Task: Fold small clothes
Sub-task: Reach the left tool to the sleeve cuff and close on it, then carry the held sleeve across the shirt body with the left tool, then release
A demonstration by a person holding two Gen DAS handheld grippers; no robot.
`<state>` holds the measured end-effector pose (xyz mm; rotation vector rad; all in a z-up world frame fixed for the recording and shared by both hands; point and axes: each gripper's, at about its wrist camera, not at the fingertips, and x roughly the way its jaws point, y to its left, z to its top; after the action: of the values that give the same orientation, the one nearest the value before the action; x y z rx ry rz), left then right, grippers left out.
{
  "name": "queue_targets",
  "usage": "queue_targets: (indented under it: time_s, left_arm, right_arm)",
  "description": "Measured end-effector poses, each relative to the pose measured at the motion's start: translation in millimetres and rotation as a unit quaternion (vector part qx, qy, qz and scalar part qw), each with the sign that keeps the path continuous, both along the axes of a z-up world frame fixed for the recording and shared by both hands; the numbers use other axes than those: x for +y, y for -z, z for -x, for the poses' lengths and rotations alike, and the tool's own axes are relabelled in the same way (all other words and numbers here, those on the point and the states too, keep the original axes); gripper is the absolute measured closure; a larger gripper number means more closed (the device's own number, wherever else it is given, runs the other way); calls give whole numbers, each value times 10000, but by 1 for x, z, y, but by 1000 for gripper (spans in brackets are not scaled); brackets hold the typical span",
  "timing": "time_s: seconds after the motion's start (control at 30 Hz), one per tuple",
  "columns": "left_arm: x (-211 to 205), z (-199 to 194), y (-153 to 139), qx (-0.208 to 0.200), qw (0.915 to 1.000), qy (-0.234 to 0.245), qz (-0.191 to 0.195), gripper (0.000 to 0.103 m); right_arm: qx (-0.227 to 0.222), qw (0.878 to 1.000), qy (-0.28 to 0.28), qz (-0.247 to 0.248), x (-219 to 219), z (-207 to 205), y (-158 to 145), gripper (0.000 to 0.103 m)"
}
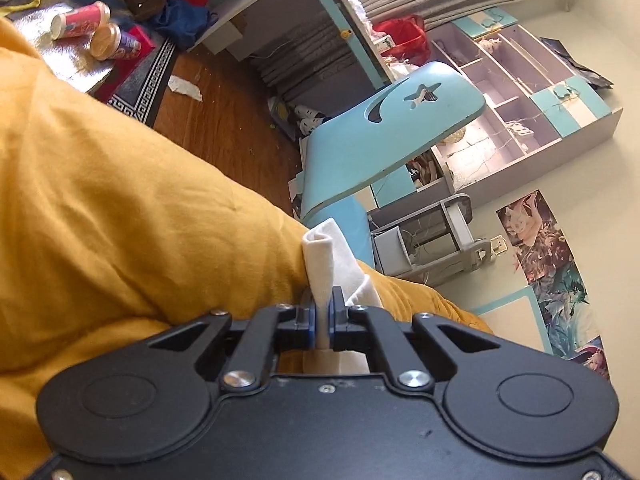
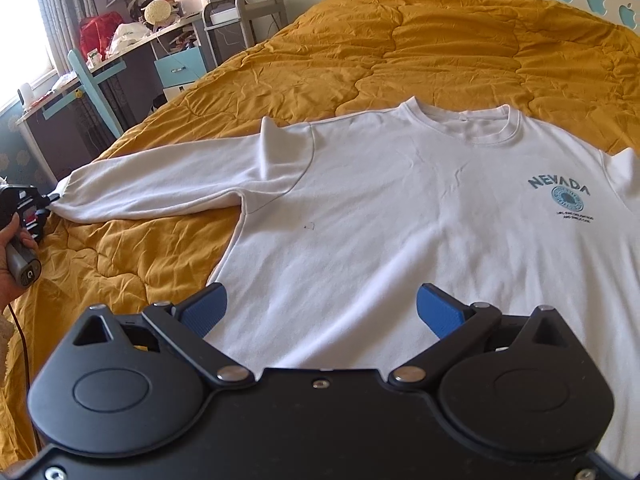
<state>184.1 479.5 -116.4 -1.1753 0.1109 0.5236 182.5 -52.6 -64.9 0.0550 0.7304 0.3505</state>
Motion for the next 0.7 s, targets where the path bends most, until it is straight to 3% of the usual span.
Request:
queue_targets:
  time_s: [0.17,0.37,0.5,0.7]
  left_arm:
    - [-5,-4,-19,-117,9993,244,-256,101]
    - [-35,-26,-81,-554,9915,928,-723,101]
    - [-85,-51,-134,-993,9760,1643,-1026,101]
    - [-203,-99,-189,-1518,9414,2800,-1107,101]
  right_arm:
    - [-222,9995,-85,213,-11,5,-11,0]
    - [-423,9959,-176,776,-38,3,-9,0]
    - [-421,9947,166,920,-63,-1,5,0]
    - [-179,9968,536,570,-101,-6,13,0]
